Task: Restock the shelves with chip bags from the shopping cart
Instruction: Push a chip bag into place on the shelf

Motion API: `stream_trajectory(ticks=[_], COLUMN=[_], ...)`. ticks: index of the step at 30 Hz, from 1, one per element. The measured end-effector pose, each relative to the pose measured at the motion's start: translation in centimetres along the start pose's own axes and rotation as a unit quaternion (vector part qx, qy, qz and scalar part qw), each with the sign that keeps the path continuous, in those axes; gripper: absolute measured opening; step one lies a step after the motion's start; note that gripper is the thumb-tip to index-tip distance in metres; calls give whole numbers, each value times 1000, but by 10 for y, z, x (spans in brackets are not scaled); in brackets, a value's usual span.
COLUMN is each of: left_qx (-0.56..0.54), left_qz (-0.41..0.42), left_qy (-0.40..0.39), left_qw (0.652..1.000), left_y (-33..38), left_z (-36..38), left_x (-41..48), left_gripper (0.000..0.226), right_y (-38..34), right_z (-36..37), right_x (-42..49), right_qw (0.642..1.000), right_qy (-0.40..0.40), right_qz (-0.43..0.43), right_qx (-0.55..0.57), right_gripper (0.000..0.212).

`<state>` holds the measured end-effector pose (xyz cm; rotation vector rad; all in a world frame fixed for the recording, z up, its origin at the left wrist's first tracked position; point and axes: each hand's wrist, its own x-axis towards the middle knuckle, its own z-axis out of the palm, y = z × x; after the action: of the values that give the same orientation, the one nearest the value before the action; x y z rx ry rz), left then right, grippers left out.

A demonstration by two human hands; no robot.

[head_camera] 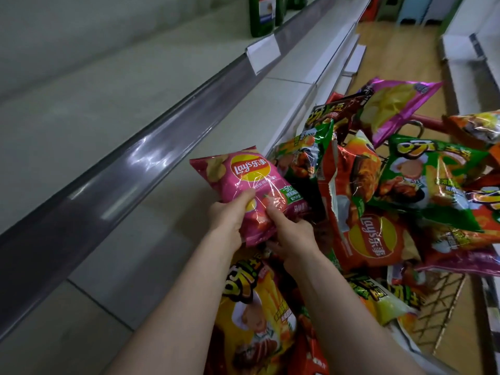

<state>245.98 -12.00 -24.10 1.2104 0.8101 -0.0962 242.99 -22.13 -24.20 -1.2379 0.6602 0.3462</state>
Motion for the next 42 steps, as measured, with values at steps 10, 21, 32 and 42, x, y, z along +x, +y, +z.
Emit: stream_trajectory(ticks=[10,21,32,42], left_qx=[-67,19,108,114], left_qz=[18,12,30,117], left_qy=[-53,-262,-373,-111], left_qw=[996,965,921,980], left_y=[8,2,11,1], left_z=[-43,-62,34,125], left_x=[-58,-120,-153,-91], left_gripper=[42,79,39,96], right_y=[0,-42,-79,-68], right_z=[-13,-100,-161,-204], right_x=[-65,-132,-135,-109], right_qw=[997,957,973,988], right_qy=[-50,-90,-80,-37], right_qz=[-48,-130,-187,-150], right_qx=[23,-245,-108,21], right_gripper=[60,49,42,54])
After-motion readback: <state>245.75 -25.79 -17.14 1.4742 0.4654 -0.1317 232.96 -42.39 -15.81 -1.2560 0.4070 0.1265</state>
